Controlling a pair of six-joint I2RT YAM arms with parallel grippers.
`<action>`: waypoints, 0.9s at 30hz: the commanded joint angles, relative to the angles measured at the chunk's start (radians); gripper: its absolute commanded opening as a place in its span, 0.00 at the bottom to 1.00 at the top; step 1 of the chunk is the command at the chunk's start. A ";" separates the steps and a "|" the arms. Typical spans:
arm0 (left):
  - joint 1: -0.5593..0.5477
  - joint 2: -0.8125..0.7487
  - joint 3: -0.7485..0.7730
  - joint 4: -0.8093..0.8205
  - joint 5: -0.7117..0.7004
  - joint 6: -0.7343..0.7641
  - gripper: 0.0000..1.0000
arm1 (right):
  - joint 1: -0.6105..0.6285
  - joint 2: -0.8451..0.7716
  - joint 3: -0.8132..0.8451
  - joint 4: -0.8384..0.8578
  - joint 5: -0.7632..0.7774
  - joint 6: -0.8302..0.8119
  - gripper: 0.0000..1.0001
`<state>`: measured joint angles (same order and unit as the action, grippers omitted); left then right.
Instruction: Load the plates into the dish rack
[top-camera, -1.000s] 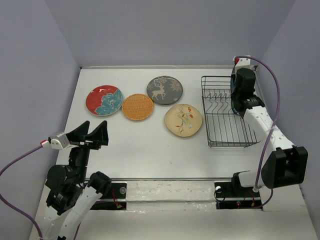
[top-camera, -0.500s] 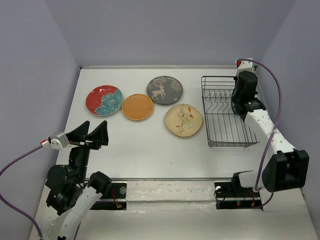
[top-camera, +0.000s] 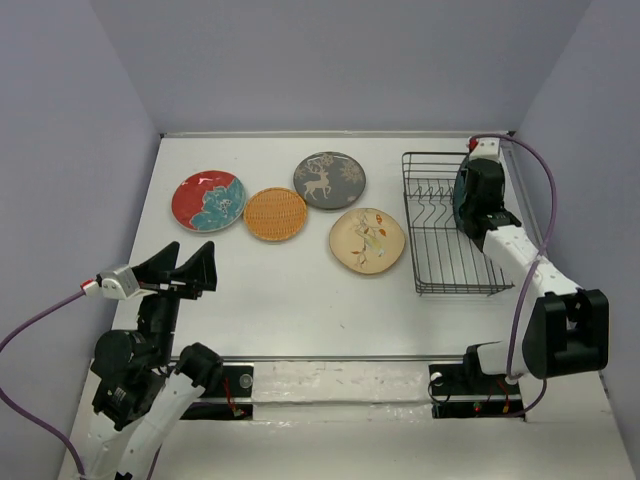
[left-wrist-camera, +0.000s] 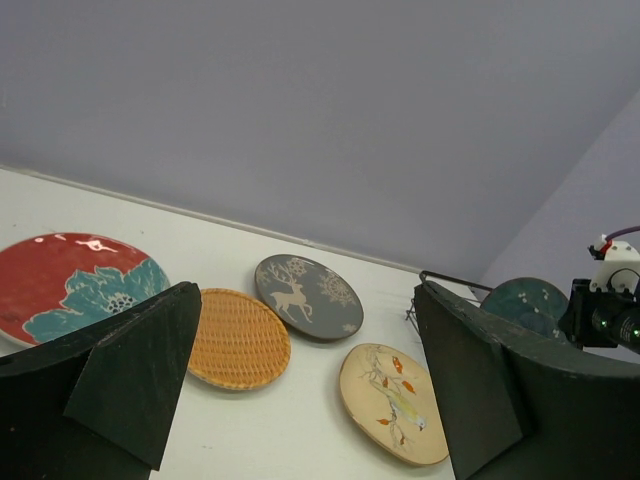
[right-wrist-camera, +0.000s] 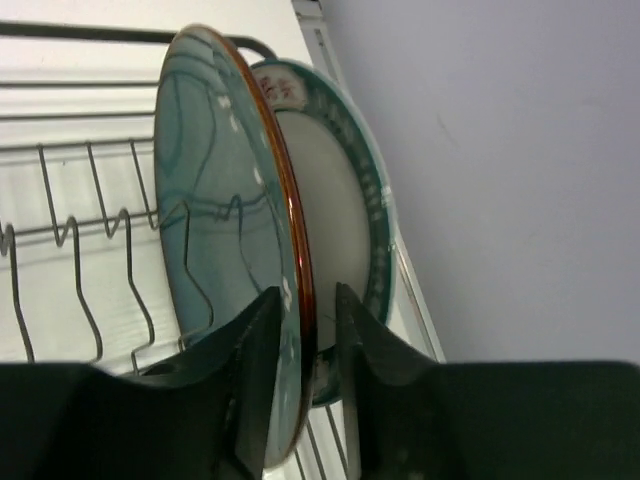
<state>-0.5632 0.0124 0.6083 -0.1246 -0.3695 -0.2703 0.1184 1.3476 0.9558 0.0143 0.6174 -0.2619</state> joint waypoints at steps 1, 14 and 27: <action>-0.006 0.009 -0.007 0.049 0.003 0.013 0.99 | -0.008 -0.031 -0.005 0.162 0.051 0.101 0.49; 0.005 0.078 -0.005 0.049 -0.006 0.006 0.99 | 0.084 -0.151 0.232 -0.272 -0.083 0.487 0.80; 0.036 0.250 0.004 0.022 -0.025 -0.004 0.99 | 0.543 0.138 0.146 0.091 -0.332 0.981 0.42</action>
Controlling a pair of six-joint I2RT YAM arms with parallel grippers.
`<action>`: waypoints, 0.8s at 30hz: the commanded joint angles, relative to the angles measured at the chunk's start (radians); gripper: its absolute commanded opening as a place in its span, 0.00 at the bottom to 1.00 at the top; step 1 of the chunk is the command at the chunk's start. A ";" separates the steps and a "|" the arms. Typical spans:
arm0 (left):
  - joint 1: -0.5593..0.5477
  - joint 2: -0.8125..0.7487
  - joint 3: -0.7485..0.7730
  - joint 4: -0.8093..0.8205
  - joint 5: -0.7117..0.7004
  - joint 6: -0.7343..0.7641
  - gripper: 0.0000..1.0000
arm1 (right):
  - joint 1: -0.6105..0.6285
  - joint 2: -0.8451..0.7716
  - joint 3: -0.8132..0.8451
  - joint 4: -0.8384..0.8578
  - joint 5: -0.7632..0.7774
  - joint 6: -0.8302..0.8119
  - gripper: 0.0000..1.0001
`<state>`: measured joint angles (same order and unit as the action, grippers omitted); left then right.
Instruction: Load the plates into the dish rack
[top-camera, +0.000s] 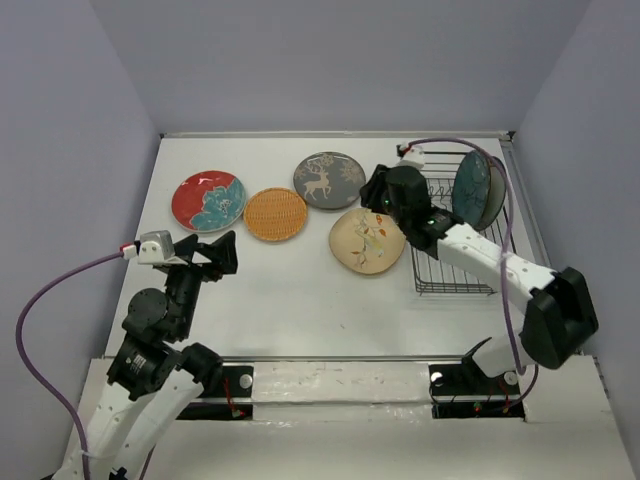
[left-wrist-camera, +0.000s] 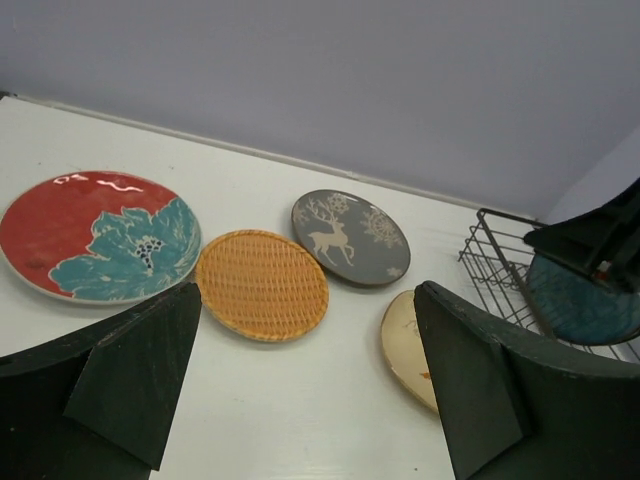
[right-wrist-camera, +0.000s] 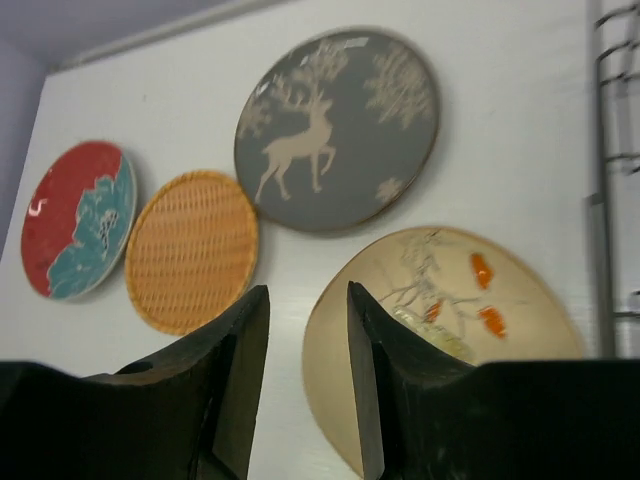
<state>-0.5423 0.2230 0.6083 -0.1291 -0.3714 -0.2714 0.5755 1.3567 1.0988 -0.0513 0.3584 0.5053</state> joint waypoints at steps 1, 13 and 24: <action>0.016 0.045 0.005 0.026 -0.021 -0.005 0.99 | 0.101 0.201 0.013 0.175 -0.076 0.238 0.41; 0.033 0.093 0.005 0.031 -0.003 0.003 0.99 | 0.173 0.620 0.191 0.329 -0.180 0.490 0.51; 0.038 0.087 0.002 0.042 0.006 0.009 0.99 | 0.182 0.817 0.303 0.355 -0.185 0.590 0.48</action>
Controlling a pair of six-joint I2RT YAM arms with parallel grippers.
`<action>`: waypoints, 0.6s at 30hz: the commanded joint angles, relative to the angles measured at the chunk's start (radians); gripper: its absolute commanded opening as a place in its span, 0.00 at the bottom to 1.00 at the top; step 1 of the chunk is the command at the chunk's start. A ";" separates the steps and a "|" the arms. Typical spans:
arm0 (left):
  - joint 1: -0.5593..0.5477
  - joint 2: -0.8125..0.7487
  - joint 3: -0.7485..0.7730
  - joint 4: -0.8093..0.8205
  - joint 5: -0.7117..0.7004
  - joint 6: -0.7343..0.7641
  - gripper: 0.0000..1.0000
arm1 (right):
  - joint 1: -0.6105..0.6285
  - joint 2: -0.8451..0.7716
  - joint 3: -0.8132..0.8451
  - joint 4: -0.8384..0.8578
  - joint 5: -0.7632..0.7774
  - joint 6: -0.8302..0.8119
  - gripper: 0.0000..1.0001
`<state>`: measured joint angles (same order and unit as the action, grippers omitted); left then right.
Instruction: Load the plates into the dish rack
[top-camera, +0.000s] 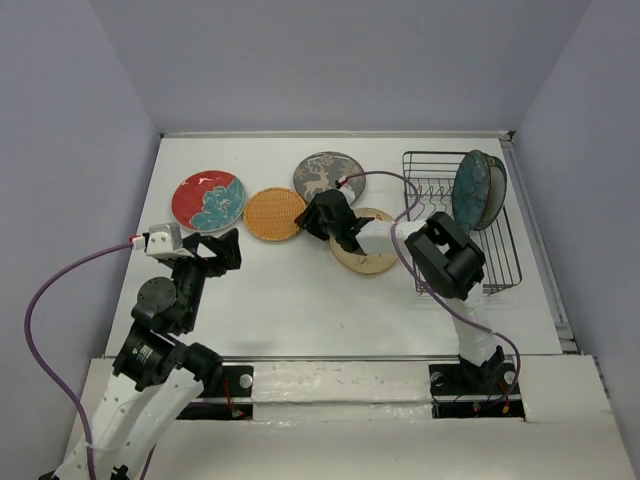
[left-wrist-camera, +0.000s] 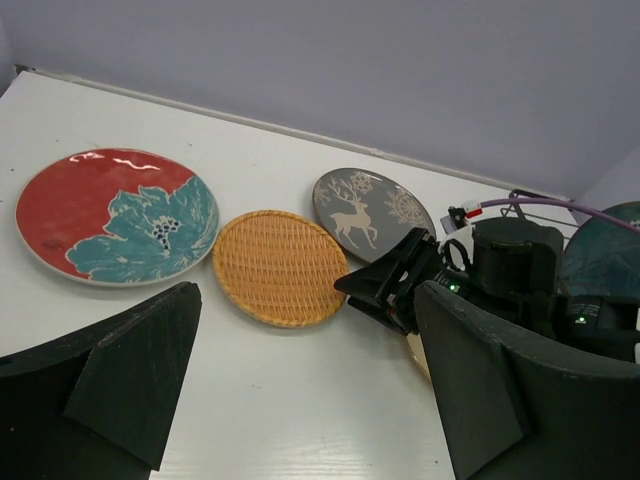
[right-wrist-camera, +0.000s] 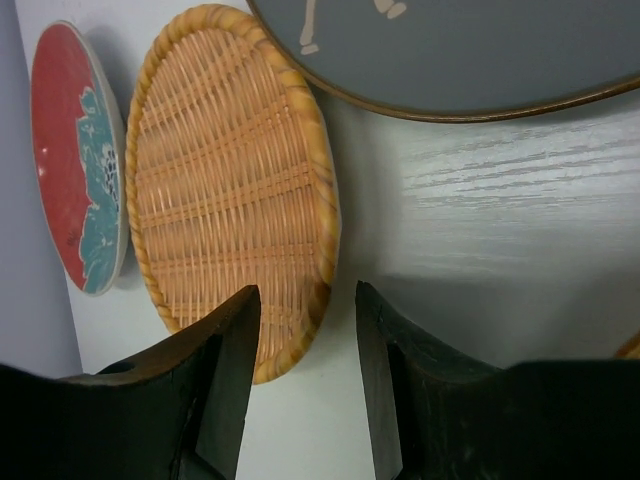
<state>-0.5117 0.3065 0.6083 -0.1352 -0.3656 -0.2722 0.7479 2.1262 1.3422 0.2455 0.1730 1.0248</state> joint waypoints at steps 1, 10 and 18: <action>0.007 0.003 0.004 0.048 0.004 0.010 0.99 | 0.010 0.060 0.064 0.060 -0.003 0.081 0.48; 0.015 -0.020 0.001 0.055 0.016 0.011 0.99 | 0.010 0.043 -0.053 0.175 0.032 0.176 0.13; 0.025 -0.032 -0.001 0.059 0.030 0.011 0.99 | 0.047 -0.179 -0.227 0.219 0.082 0.048 0.07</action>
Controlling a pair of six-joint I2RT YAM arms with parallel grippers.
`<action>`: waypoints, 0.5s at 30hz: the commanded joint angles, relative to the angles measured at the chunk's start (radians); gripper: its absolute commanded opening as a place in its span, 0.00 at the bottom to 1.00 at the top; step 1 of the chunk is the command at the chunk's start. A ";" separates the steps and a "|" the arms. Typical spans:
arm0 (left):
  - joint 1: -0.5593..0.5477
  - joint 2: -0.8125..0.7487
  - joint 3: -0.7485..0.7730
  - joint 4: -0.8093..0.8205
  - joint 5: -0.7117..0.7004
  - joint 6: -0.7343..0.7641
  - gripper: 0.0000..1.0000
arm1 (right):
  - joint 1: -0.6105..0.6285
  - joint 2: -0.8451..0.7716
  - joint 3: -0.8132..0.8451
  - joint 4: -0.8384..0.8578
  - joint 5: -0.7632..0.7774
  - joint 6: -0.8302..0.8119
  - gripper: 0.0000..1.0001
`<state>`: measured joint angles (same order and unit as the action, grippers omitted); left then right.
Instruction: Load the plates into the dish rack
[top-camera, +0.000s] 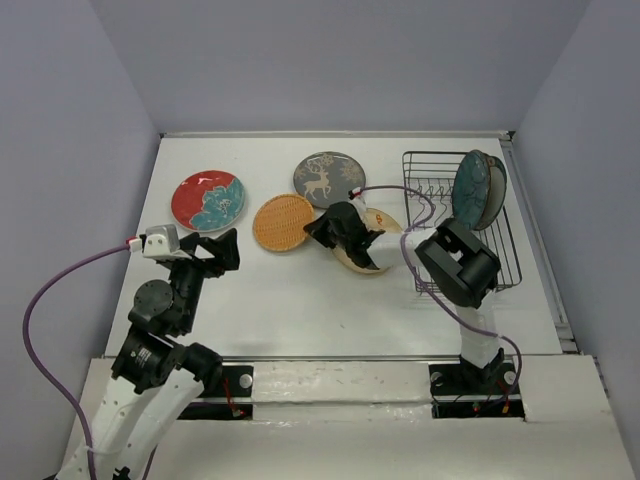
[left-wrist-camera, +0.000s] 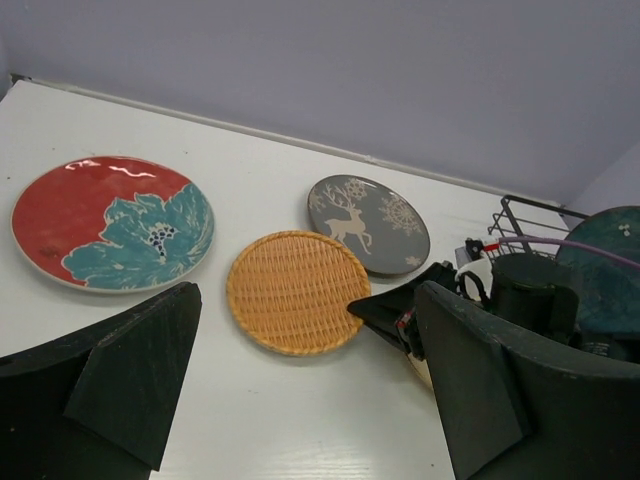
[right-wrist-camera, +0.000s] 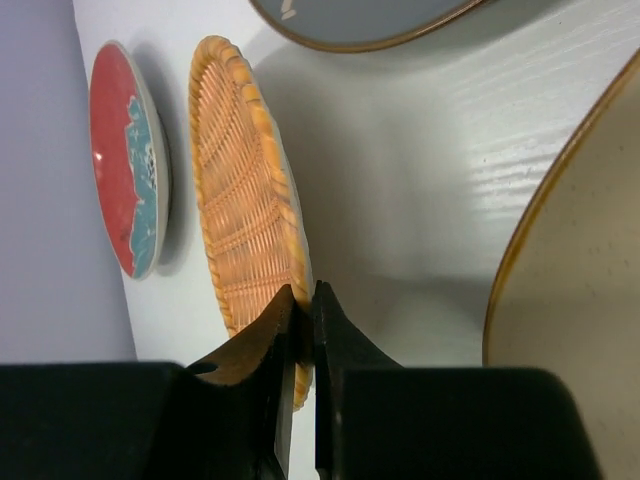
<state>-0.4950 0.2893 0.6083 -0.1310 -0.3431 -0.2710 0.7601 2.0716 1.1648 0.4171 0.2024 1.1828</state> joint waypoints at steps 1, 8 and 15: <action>0.009 -0.016 0.001 0.054 0.007 0.010 0.99 | 0.035 -0.154 -0.059 0.051 0.043 -0.139 0.07; 0.010 -0.058 -0.001 0.048 0.015 0.007 0.99 | 0.021 -0.542 -0.105 -0.099 0.196 -0.506 0.07; 0.012 -0.107 -0.002 0.045 0.036 0.007 0.99 | -0.186 -0.835 -0.007 -0.464 0.443 -0.987 0.07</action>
<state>-0.4885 0.2043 0.6083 -0.1303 -0.3210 -0.2710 0.7155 1.3033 1.0683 0.1360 0.4423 0.5186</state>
